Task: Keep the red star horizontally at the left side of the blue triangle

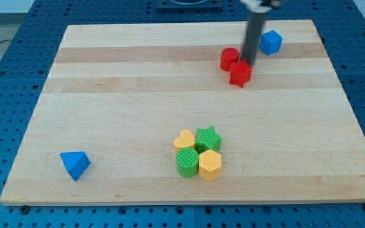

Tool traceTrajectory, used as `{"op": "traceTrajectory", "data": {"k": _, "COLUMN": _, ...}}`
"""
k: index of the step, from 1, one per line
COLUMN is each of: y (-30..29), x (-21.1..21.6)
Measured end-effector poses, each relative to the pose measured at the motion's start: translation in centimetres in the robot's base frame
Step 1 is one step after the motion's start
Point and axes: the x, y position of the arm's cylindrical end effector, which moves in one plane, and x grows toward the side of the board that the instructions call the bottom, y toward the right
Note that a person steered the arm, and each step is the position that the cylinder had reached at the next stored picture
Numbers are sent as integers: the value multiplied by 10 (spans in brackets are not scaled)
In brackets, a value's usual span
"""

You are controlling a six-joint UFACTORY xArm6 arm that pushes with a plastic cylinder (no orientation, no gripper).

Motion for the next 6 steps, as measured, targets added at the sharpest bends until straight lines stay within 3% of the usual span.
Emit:
{"op": "traceTrajectory", "data": {"k": 1, "y": -61, "x": 2}}
{"op": "traceTrajectory", "data": {"k": 4, "y": 62, "x": -4}}
{"op": "traceTrajectory", "data": {"k": 5, "y": 56, "x": 24}}
{"op": "traceTrajectory", "data": {"k": 6, "y": -22, "x": 50}}
